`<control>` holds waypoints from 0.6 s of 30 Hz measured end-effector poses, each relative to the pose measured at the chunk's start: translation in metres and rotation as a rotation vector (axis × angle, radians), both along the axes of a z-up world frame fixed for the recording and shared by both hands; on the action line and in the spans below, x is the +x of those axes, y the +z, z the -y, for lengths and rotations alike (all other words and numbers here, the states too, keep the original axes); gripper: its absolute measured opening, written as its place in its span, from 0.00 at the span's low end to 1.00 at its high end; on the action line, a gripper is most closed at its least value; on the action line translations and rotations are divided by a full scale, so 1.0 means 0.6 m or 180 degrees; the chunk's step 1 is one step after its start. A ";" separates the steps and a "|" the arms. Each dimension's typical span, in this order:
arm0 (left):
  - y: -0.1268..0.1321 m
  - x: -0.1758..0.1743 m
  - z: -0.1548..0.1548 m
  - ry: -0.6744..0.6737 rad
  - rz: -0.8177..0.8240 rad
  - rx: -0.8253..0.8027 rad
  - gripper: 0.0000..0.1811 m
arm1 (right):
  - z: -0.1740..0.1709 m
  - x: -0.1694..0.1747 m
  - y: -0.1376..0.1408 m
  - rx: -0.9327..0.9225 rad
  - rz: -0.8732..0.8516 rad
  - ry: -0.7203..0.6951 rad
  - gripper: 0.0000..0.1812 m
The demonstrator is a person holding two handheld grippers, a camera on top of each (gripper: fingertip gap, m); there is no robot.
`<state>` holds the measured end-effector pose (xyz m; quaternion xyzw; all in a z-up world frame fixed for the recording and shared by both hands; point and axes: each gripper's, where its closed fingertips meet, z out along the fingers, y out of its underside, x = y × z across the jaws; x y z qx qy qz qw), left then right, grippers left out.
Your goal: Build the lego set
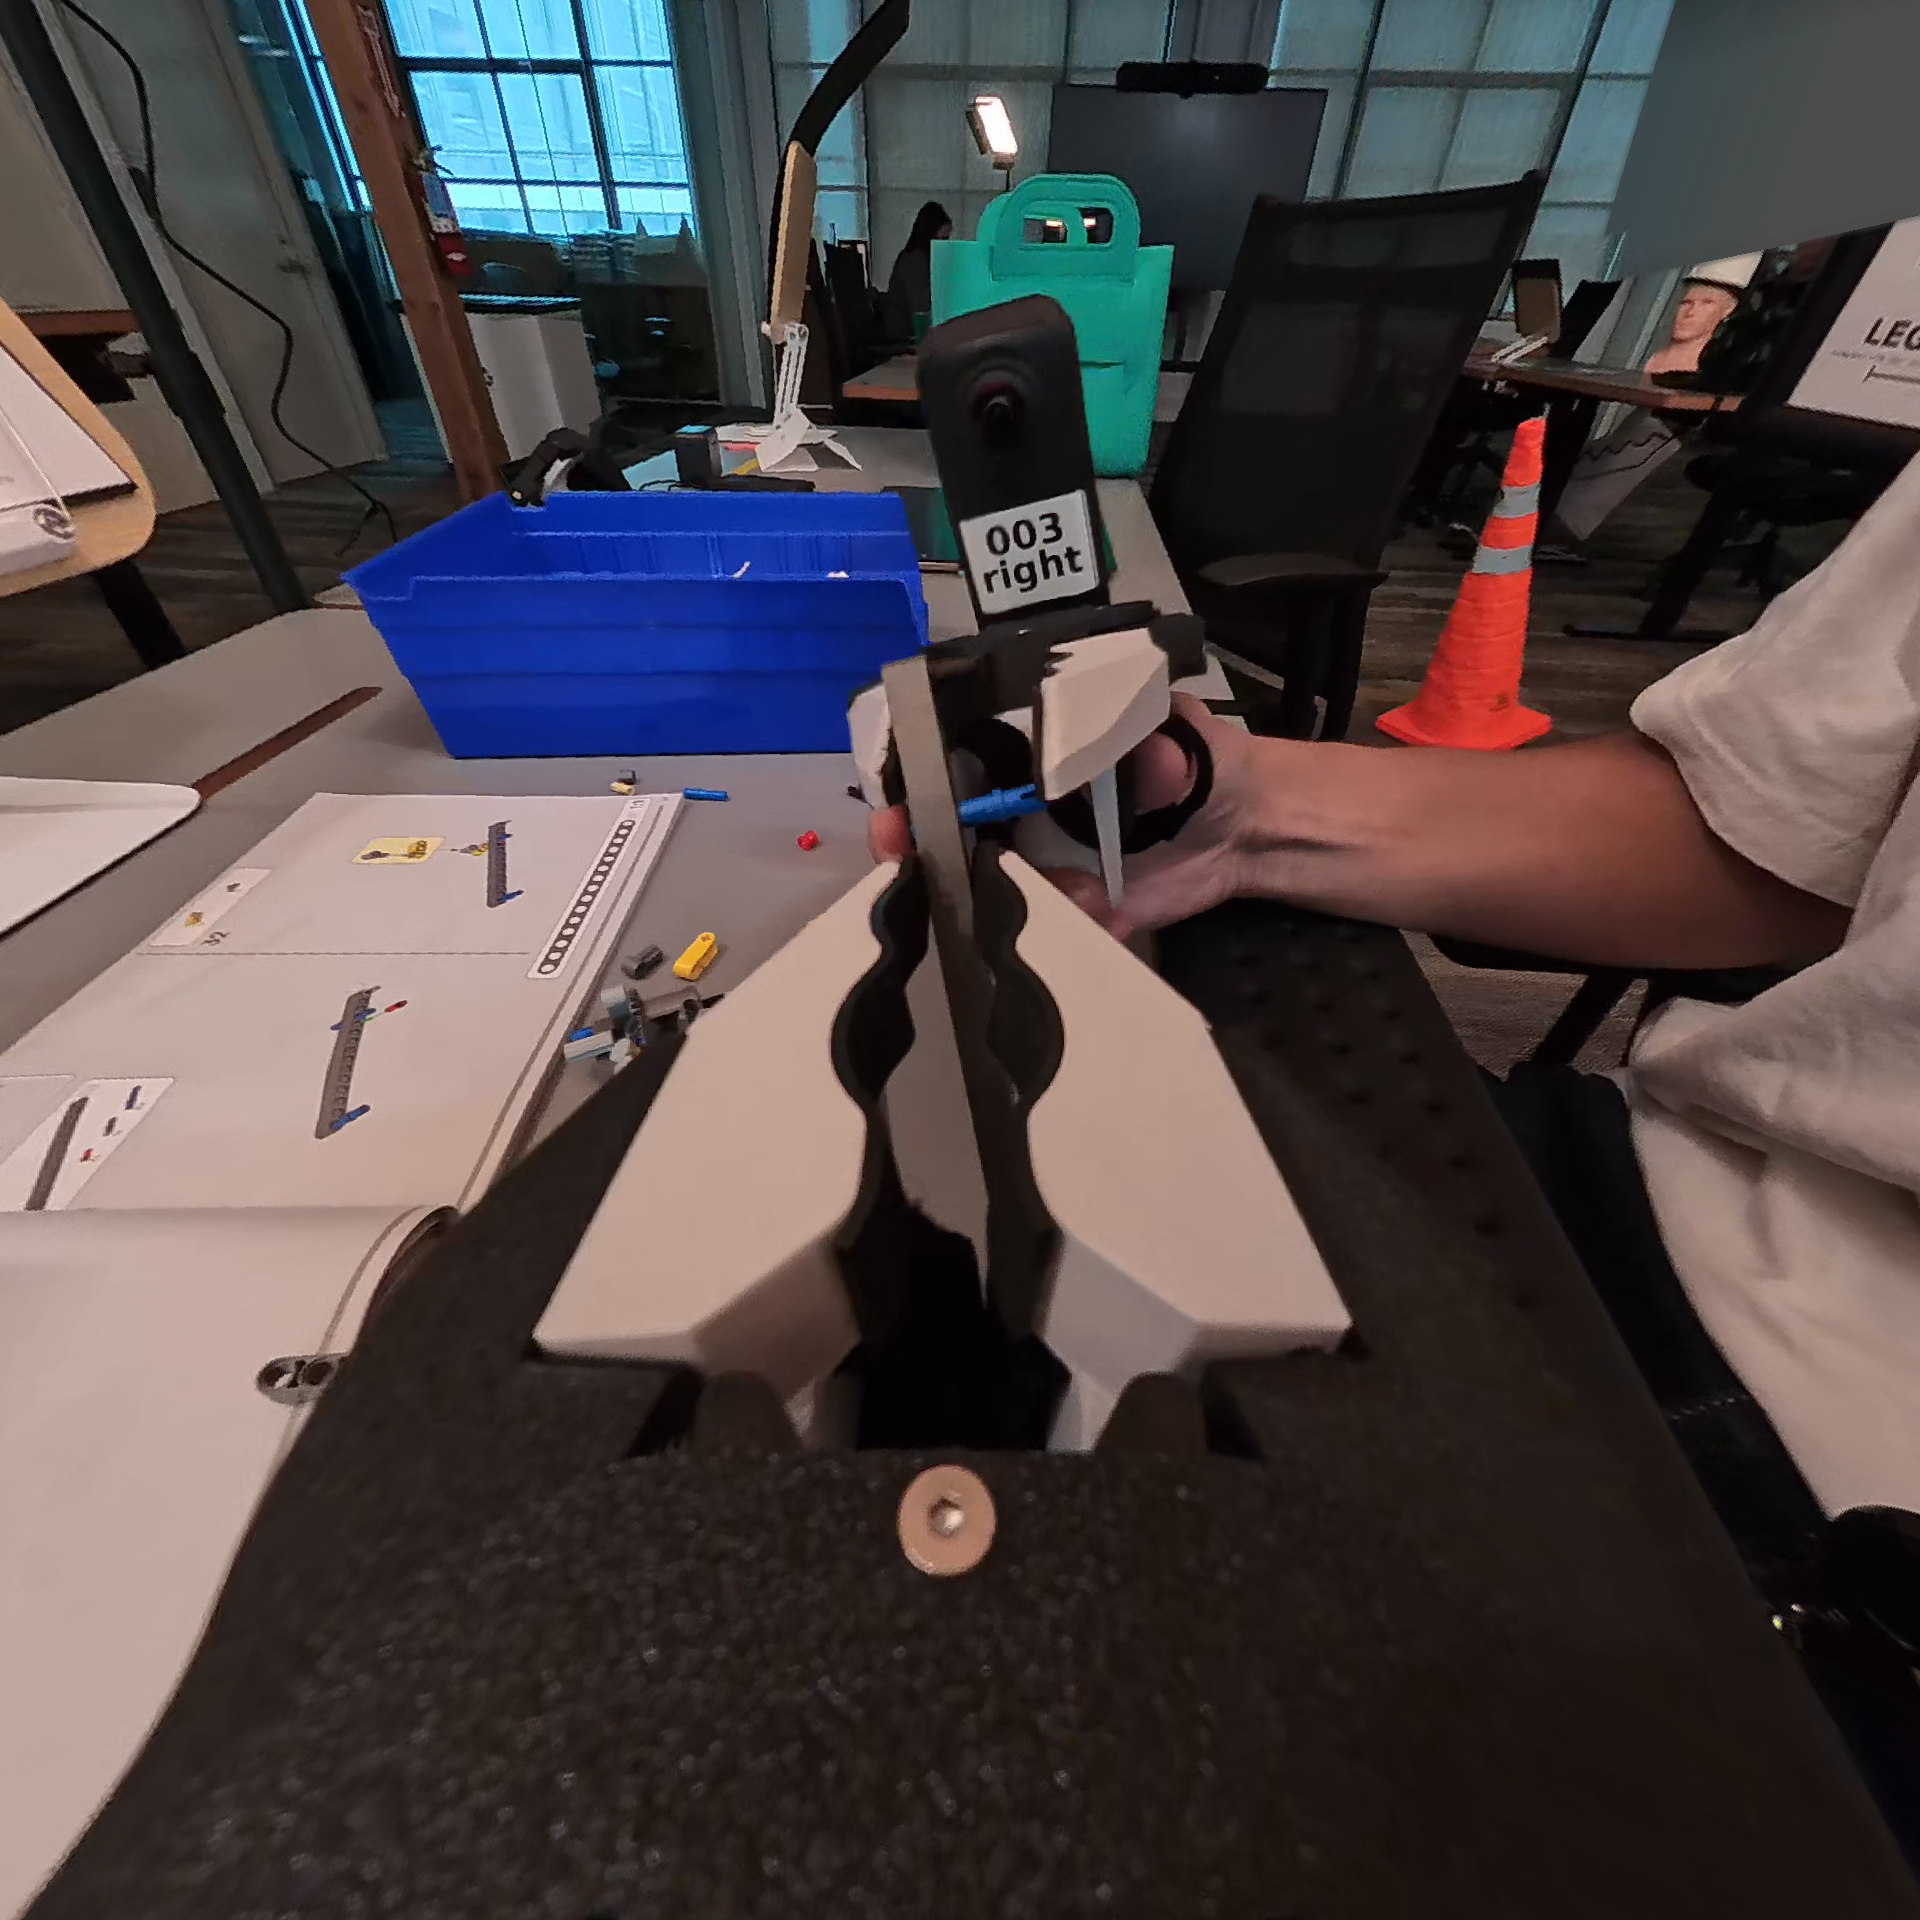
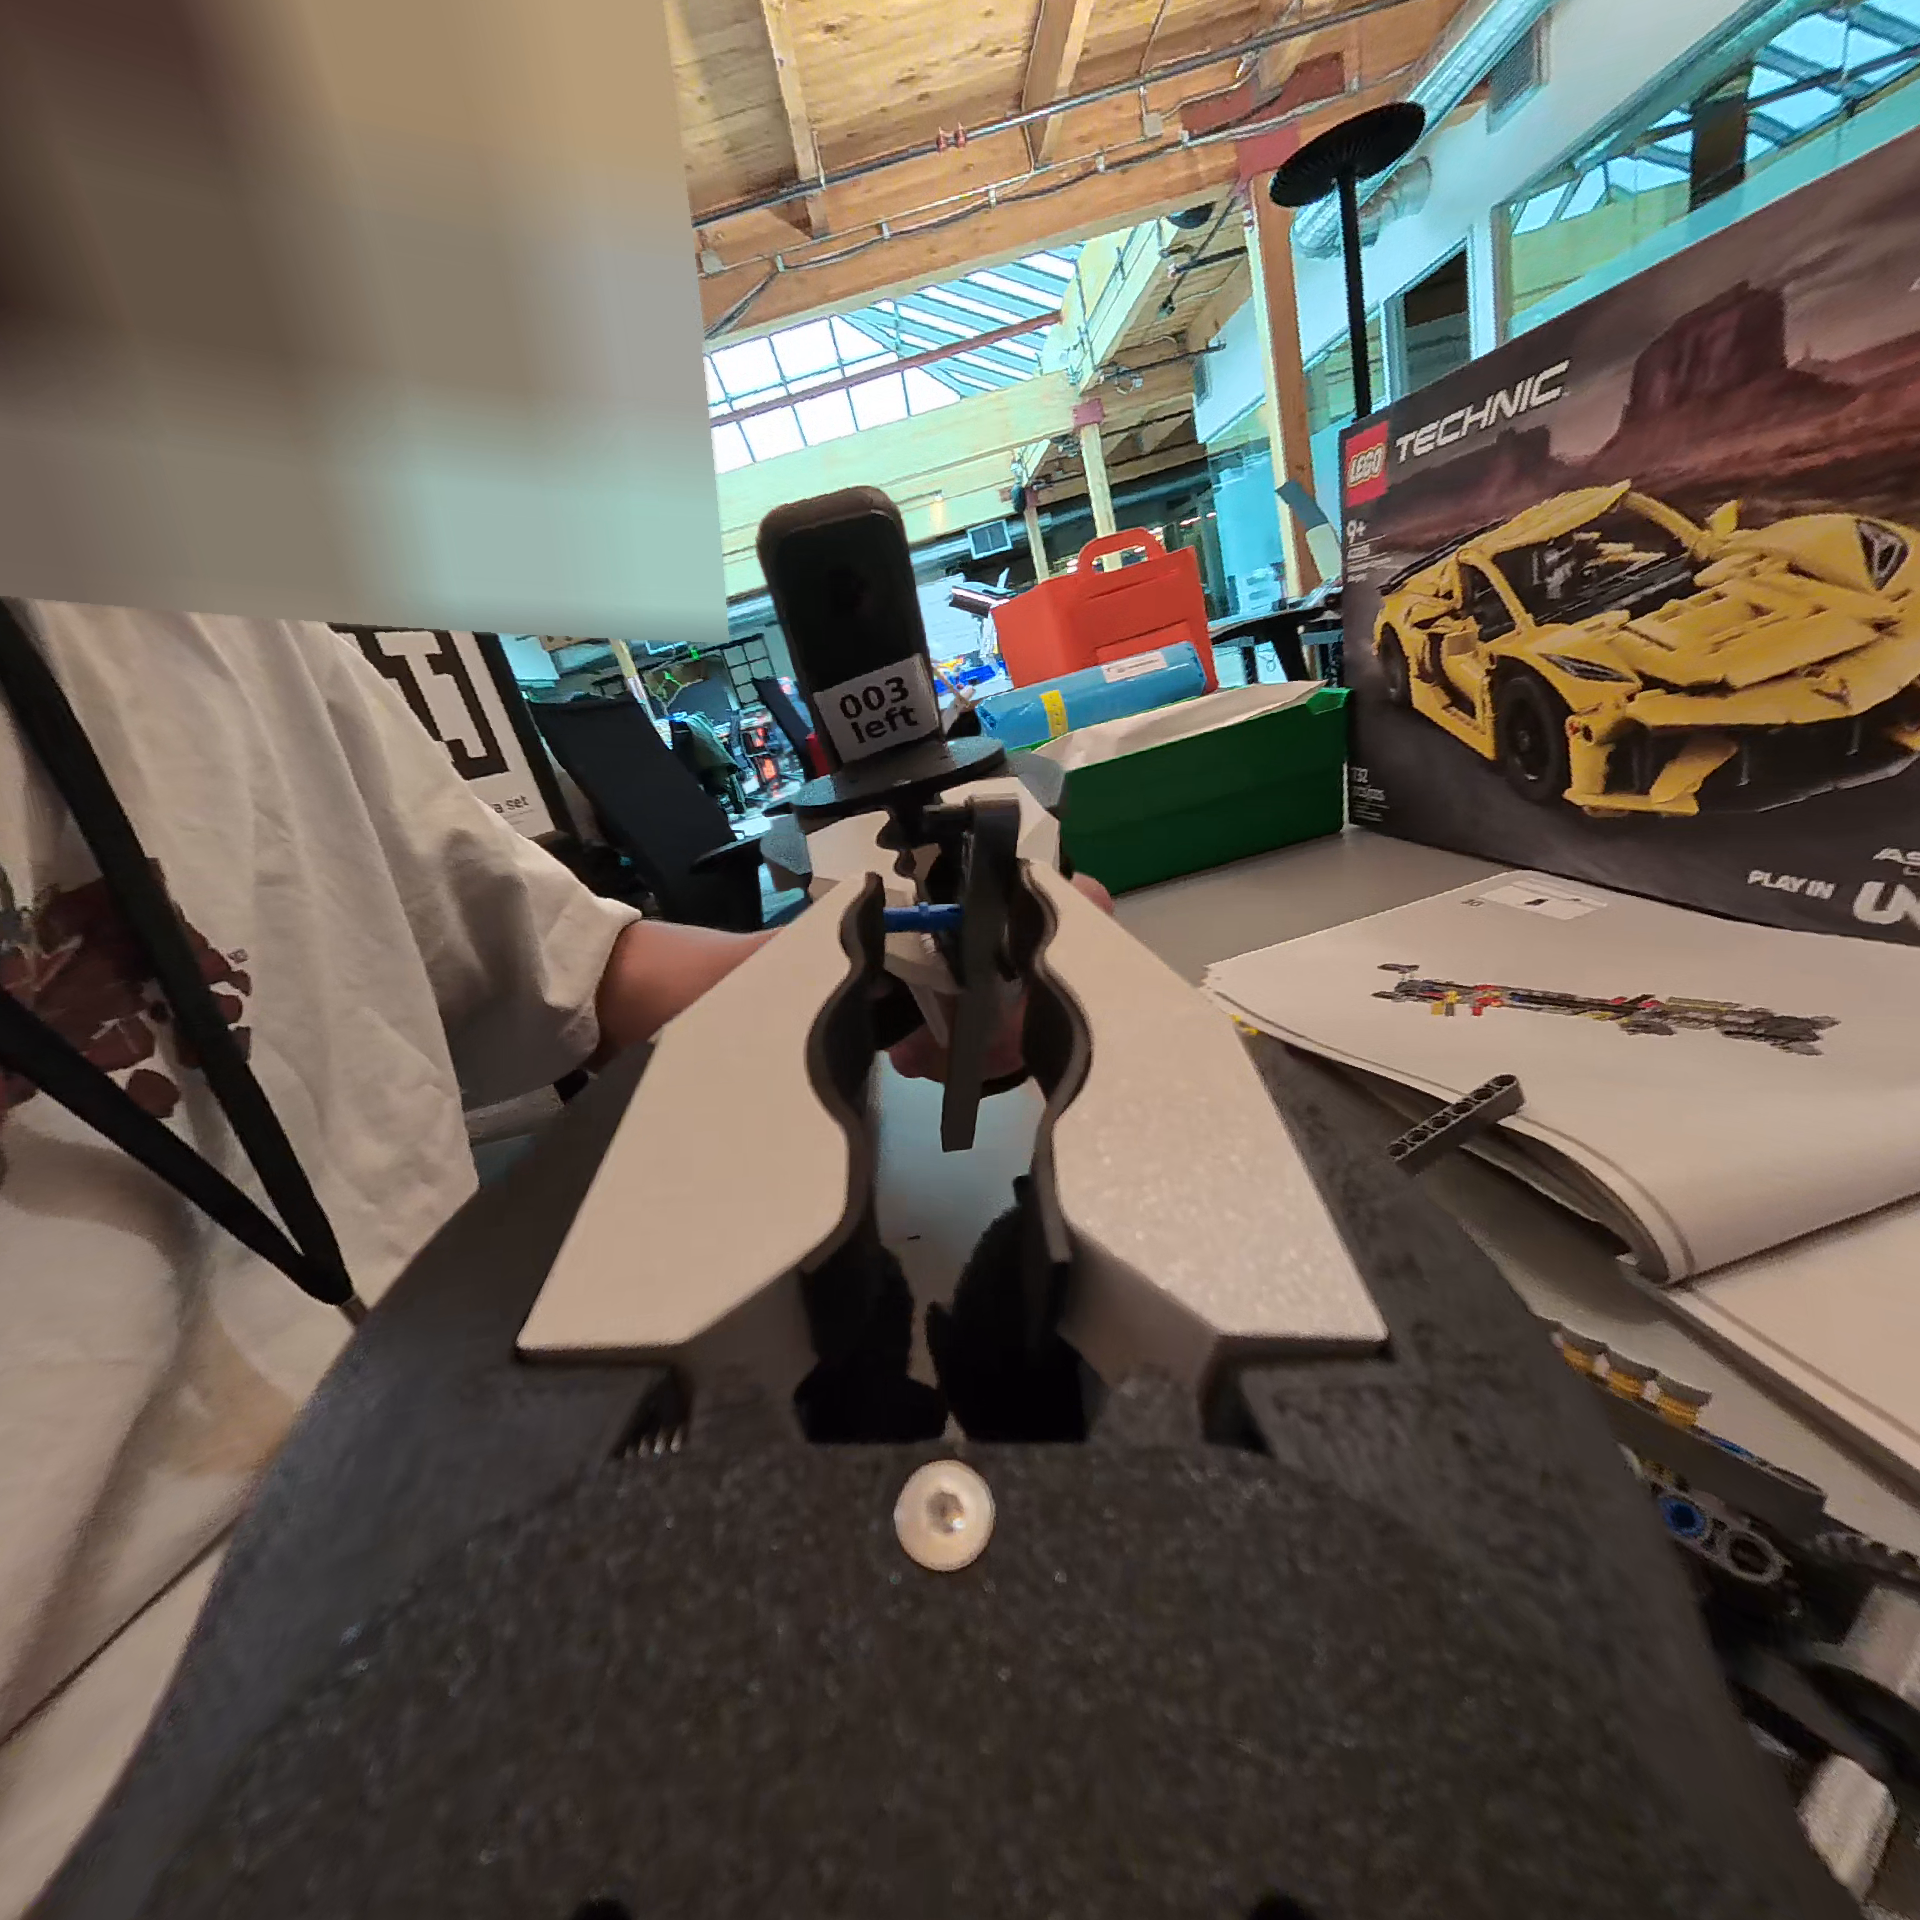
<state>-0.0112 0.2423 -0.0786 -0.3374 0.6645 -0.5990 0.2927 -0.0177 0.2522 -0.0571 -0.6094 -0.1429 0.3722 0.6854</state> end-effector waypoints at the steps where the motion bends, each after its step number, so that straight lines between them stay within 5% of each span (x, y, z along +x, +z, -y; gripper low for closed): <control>1: -0.001 0.000 0.001 0.0009 0.0002 0.0026 0.04 | -0.002 0.003 -0.003 -0.0043 0.0020 -0.0042 0.09; 18: 0.007 -0.003 0.004 -0.0064 -0.0015 -0.0099 0.05 | 0.000 0.011 0.017 -0.0013 -0.0485 0.0052 0.08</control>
